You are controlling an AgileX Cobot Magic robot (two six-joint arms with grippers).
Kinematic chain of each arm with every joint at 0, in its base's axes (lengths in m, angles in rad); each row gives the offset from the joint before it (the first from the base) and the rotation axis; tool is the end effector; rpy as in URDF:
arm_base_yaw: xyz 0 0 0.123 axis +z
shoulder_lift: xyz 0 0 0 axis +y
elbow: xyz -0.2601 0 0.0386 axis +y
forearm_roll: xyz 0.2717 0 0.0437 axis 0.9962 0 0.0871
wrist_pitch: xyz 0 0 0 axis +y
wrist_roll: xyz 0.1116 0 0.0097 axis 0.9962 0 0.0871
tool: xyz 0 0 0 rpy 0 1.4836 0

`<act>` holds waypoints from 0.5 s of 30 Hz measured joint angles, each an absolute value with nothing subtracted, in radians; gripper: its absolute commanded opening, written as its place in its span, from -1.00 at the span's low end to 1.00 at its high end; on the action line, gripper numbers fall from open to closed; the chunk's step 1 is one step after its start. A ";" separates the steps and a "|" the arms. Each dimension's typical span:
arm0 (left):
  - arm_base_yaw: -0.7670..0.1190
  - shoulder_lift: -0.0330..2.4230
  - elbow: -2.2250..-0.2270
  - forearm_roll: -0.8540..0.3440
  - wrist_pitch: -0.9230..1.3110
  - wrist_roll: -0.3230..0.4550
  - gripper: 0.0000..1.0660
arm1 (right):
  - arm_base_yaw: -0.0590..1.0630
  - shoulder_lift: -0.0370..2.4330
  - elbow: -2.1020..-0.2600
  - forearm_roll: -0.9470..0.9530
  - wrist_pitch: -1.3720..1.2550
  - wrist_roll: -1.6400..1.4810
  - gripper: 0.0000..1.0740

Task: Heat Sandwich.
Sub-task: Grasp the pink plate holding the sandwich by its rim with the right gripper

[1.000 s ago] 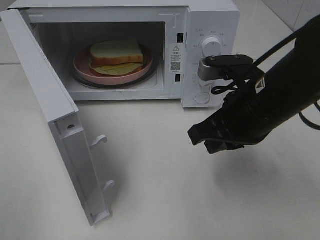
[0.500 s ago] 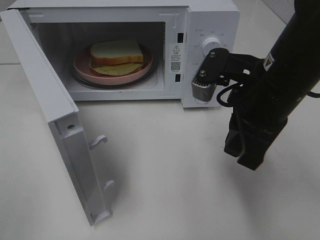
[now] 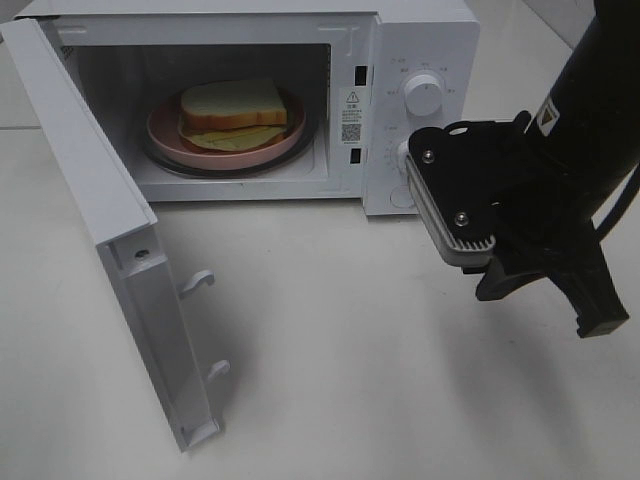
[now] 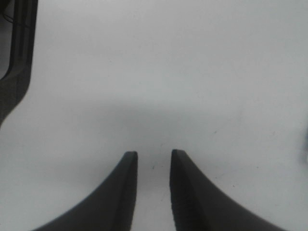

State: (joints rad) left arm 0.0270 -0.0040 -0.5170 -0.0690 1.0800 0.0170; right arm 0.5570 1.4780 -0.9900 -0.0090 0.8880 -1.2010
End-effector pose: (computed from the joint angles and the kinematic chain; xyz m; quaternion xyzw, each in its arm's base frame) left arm 0.0534 -0.0054 0.2829 -0.0022 0.8523 -0.0229 0.5226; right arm 0.2601 0.1611 0.1892 -0.7639 0.6298 -0.0481 0.1321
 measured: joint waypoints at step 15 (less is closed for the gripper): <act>0.027 -0.004 -0.517 -0.069 1.080 0.017 0.88 | 0.557 1.477 -0.990 -0.064 0.828 -1.092 0.89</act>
State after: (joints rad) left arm 0.0270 -0.0040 -0.5170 -0.0690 1.0800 0.0170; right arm 0.5570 1.4770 -0.9900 -0.0640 0.8280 -1.0920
